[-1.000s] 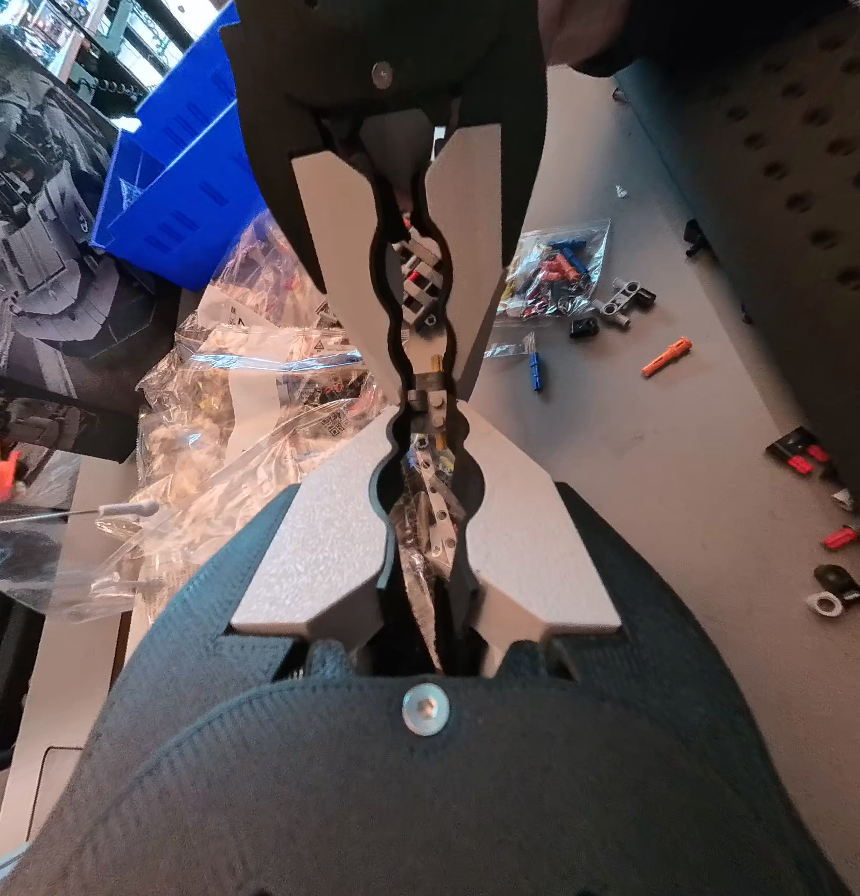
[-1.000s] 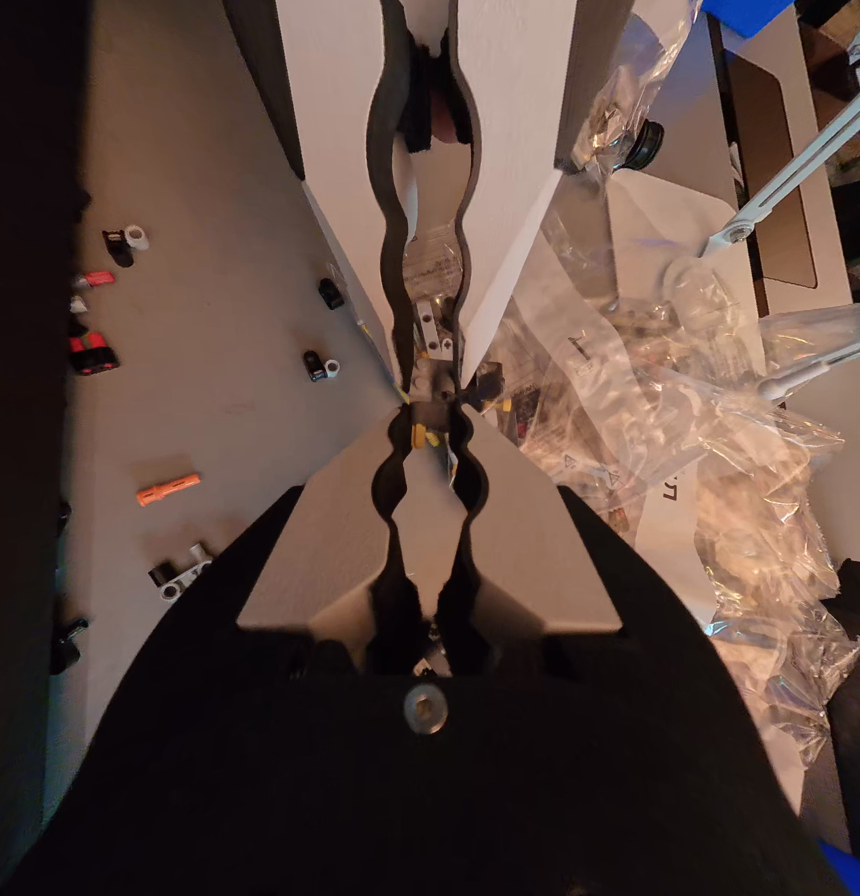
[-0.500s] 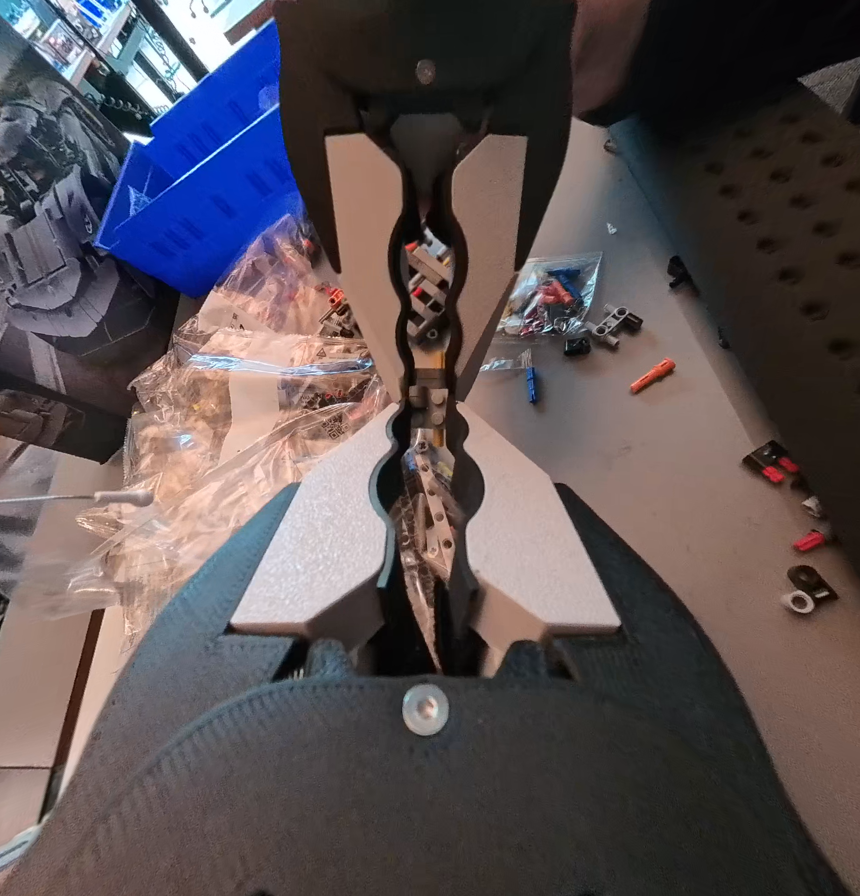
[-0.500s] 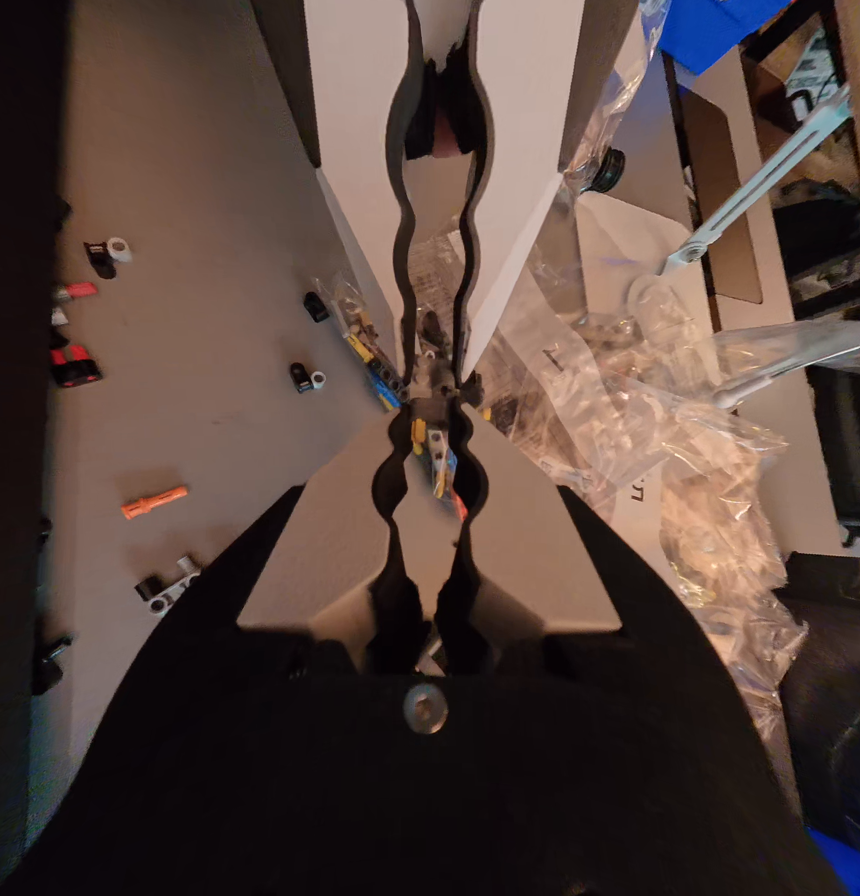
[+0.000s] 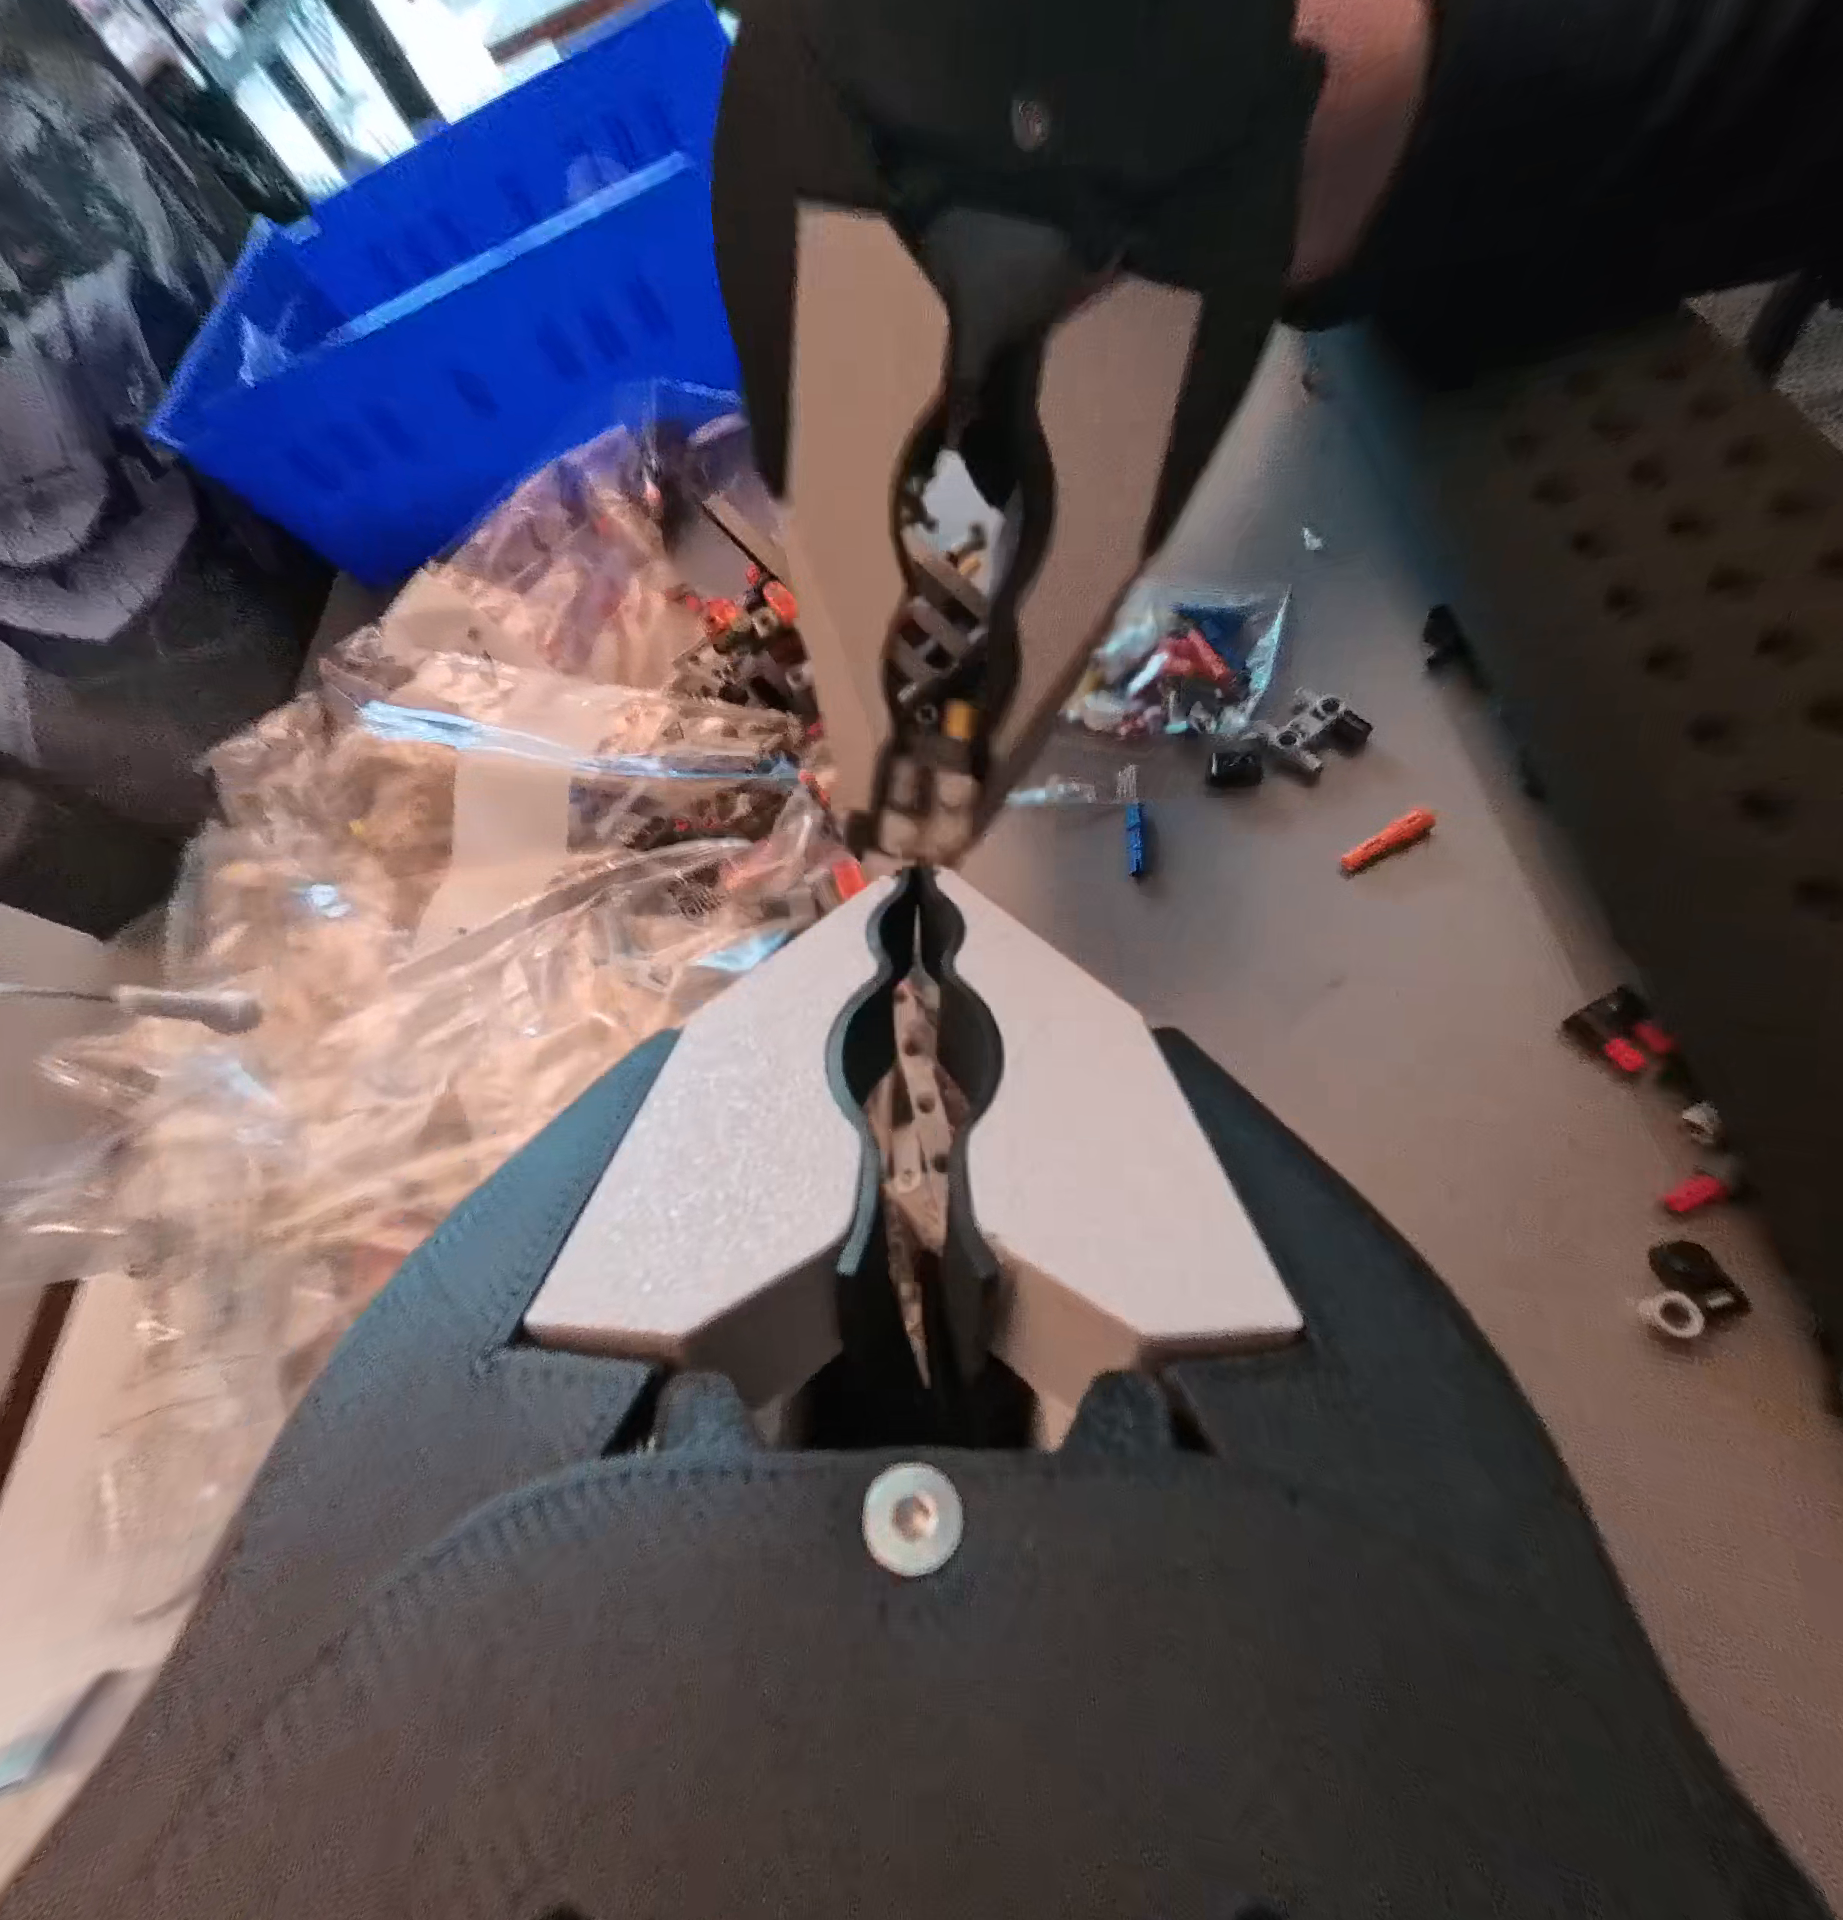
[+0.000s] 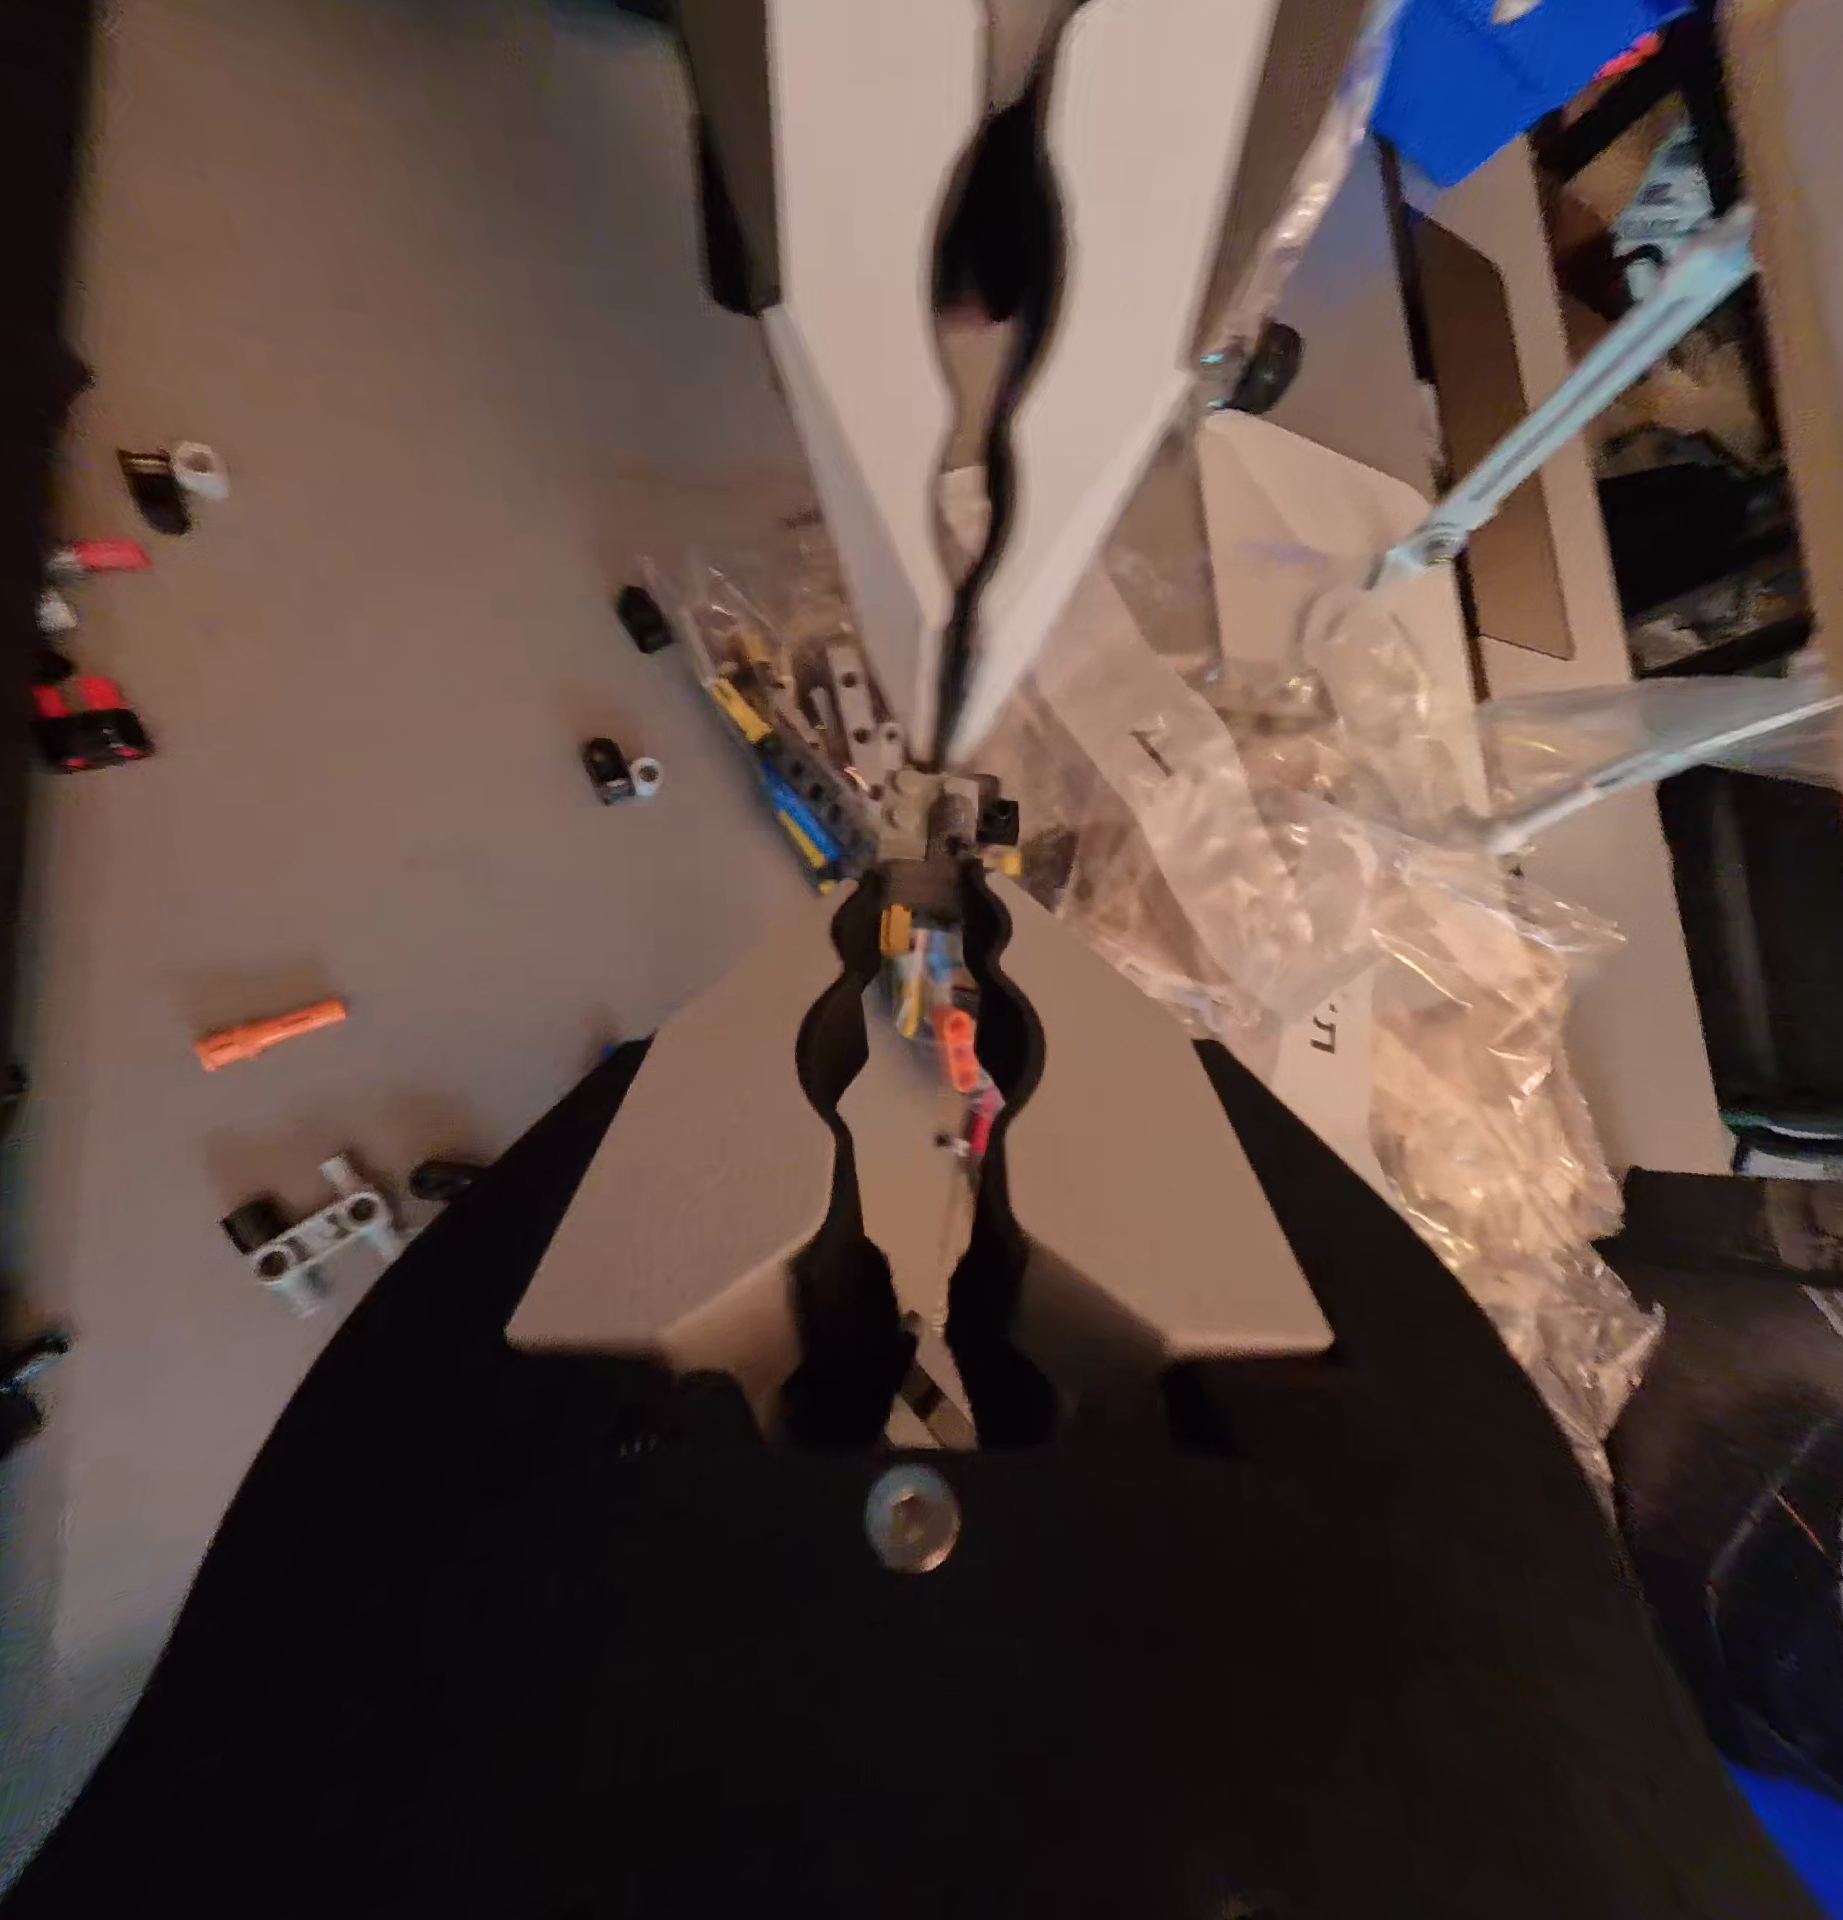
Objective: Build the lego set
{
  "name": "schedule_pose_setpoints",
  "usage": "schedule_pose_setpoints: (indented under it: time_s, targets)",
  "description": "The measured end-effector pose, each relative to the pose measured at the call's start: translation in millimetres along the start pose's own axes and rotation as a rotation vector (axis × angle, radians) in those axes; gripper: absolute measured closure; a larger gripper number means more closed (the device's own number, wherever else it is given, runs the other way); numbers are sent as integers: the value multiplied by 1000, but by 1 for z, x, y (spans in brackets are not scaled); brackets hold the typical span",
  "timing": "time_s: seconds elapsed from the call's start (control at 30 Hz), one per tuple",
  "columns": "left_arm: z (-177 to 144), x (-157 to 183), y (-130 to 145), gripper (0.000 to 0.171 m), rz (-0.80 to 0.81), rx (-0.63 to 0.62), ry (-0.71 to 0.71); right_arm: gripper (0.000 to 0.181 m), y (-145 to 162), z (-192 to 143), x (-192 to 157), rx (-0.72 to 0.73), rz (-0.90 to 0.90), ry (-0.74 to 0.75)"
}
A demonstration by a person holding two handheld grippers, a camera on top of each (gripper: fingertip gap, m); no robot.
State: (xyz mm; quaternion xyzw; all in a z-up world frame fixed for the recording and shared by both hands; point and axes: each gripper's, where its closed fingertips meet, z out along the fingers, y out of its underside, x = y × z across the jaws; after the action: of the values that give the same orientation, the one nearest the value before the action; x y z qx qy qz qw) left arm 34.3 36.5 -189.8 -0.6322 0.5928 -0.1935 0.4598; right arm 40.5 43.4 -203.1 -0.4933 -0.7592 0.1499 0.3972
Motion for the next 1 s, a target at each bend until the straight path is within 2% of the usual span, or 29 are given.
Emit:
schedule_pose_setpoints:
  time_s: [0.1, 0.17, 0.33, 0.73, 1.0]
  targets:
    - [-3, -3, -8, 165, -64, 69, 4, 168, -7, -4, 2, 58, -8, 5]
    - [-4, -5, -9, 154, -132, 88, 32, 169, -8, -2, -1, 53, -50, 14]
    - [2, 2, -6, 148, -244, 125, 125, 169, -8, 1, 1, 39, -141, 68]
    - [0, 9, -13, 150, -450, 220, 281, 168, -15, -1, 1, 49, -261, 143]
    - [4, 2, -9, 157, -404, 192, 211, 164, -11, 1, 6, 35, -241, 156]
